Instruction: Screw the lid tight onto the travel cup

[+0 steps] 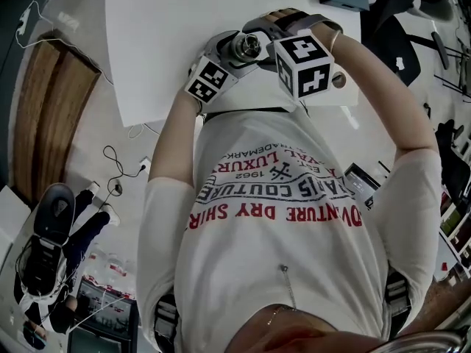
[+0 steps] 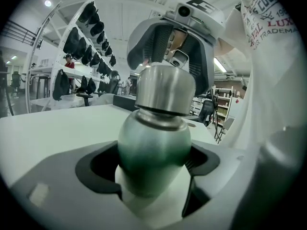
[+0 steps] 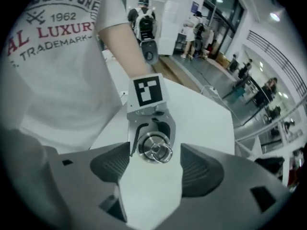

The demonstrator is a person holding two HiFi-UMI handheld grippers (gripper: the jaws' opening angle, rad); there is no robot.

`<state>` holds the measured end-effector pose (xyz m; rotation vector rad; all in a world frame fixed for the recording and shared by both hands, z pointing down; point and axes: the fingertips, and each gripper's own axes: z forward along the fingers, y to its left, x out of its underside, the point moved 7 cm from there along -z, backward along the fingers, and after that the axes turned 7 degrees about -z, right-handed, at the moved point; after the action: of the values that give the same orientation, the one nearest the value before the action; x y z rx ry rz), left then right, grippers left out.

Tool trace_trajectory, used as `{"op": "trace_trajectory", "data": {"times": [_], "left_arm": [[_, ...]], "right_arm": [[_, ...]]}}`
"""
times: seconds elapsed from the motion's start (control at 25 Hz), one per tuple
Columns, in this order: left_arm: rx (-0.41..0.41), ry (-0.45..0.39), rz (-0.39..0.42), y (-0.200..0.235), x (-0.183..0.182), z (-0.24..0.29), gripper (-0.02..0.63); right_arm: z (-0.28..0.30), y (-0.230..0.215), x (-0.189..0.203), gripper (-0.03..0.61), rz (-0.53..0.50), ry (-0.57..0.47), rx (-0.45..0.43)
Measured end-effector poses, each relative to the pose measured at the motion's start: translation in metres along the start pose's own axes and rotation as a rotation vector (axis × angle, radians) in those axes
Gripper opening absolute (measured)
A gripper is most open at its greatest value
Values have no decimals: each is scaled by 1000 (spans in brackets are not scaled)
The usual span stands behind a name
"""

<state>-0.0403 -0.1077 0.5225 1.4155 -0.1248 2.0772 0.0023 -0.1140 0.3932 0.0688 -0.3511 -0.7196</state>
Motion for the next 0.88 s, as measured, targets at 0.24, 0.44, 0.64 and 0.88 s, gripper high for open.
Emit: {"op": "trace_trajectory", "data": {"times": [0.24,0.44,0.64,0.88], "left_arm": [[-1,8,0,-3,-1,3,405],[-2,11,-2,-1,0,0,405],[-1,17,-8,4,4,2,405],[6,20,-17,11,9,-4,407]], "right_arm": [[8,4,-3,299,-376,36,-77],[15,3,-5,239,-478,4,-116],[22,-9,-8,238,-331,-10,-176],[26,-21,-10,238,-126,-33,-165]]}}
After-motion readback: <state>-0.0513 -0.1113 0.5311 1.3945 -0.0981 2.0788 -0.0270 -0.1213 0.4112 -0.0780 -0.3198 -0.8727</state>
